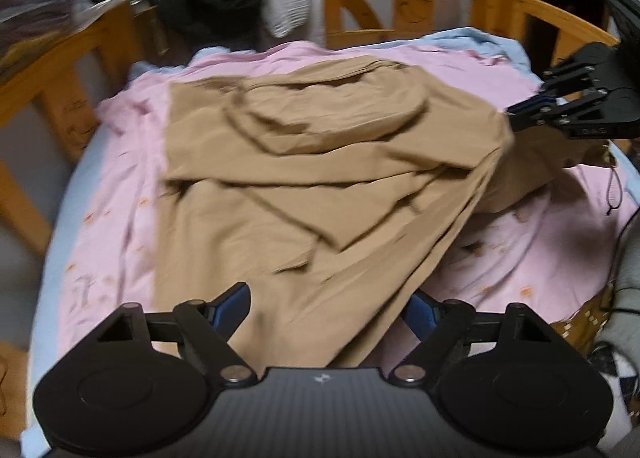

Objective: Fold large clothes

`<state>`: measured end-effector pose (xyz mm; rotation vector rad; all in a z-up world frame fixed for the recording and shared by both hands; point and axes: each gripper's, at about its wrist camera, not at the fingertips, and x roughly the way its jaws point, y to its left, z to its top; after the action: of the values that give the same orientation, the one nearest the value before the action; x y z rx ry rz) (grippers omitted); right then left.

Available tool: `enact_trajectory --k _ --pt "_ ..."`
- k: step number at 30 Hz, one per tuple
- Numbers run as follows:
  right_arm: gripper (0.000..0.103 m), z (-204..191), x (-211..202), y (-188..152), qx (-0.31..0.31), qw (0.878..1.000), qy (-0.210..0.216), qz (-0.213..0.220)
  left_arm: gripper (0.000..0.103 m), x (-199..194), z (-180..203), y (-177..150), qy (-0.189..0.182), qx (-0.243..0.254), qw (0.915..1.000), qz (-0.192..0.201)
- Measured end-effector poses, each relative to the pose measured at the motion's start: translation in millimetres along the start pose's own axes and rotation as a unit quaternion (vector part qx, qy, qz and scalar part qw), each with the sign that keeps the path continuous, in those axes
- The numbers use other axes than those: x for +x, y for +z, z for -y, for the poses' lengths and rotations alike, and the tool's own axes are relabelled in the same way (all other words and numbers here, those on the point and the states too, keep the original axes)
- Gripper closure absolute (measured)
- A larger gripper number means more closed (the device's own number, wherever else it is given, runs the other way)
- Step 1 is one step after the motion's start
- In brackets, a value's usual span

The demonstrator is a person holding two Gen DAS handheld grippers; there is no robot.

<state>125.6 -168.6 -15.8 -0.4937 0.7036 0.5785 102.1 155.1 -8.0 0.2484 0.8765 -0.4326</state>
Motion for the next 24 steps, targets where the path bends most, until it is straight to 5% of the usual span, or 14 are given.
enact_trajectory --k 9,11,12,14,18,24 --pt "0.097 -6 -7 -8 -0.017 1.0 0.01 -0.005 0.041 -8 -20 -22 0.01 -0.025 0.9996 0.004" --pt "0.097 -10 -11 -11 -0.024 1.0 0.013 -0.007 0.051 -12 -18 -23 0.021 -0.013 0.9997 0.007" --pt "0.096 -12 -13 -12 -0.026 0.999 0.016 -0.009 0.071 -14 -17 -21 0.04 -0.007 0.9991 0.01" --pt "0.095 -17 -16 -16 -0.034 0.999 0.022 -0.015 0.08 -14 -19 -15 0.05 -0.007 0.9987 0.012" --pt "0.063 -26 -21 -28 -0.043 0.998 0.042 -0.037 0.09 -12 -29 3 0.041 -0.037 0.9982 0.021" --pt "0.037 -42 -27 -50 -0.073 0.992 0.062 -0.087 0.093 -8 -35 36 0.039 -0.04 0.9977 0.038"
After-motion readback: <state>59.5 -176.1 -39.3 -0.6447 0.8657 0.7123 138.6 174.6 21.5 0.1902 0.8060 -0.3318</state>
